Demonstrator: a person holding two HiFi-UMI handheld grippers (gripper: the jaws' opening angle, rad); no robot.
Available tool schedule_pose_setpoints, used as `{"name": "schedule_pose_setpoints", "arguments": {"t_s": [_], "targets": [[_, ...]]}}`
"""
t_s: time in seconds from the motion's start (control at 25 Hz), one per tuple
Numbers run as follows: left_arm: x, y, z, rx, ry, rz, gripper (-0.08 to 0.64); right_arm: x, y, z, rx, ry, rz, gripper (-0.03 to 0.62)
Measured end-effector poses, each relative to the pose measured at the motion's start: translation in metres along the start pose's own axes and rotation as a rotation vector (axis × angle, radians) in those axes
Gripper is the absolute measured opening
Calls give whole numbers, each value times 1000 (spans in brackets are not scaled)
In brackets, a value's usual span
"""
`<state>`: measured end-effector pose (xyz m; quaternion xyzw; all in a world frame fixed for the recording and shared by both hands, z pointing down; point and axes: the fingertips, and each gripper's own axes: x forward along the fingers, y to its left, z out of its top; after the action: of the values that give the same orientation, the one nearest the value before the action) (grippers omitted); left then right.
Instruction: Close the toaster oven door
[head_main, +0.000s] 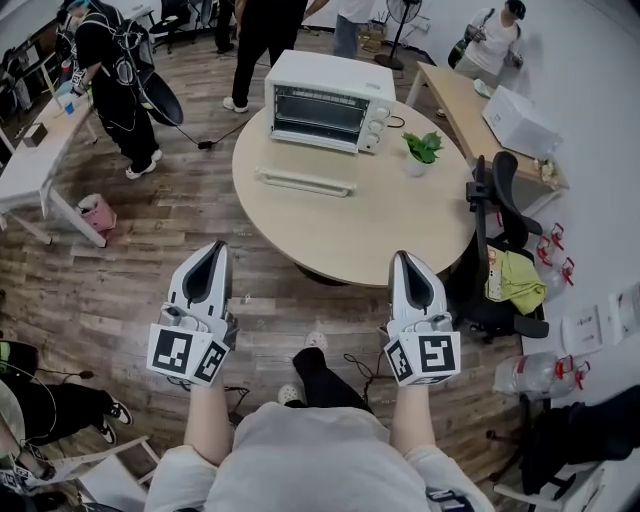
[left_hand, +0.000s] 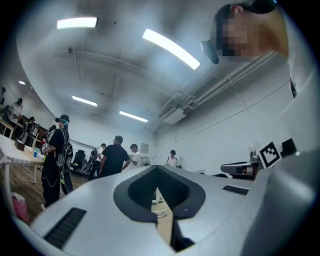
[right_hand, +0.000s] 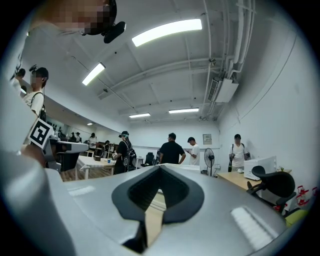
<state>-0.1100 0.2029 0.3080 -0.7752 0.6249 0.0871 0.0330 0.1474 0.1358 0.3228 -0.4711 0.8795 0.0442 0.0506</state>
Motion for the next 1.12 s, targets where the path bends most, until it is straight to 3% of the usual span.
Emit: {"name": "schedule_pose_setpoints", "arguments": {"t_s": [0.48, 1.12], "targets": [[89, 37, 0, 21, -24, 17, 2, 97, -39, -2, -8, -24, 28, 12], [217, 43, -2, 40, -58, 23, 2, 201, -121, -4, 3, -58, 59, 12]]}}
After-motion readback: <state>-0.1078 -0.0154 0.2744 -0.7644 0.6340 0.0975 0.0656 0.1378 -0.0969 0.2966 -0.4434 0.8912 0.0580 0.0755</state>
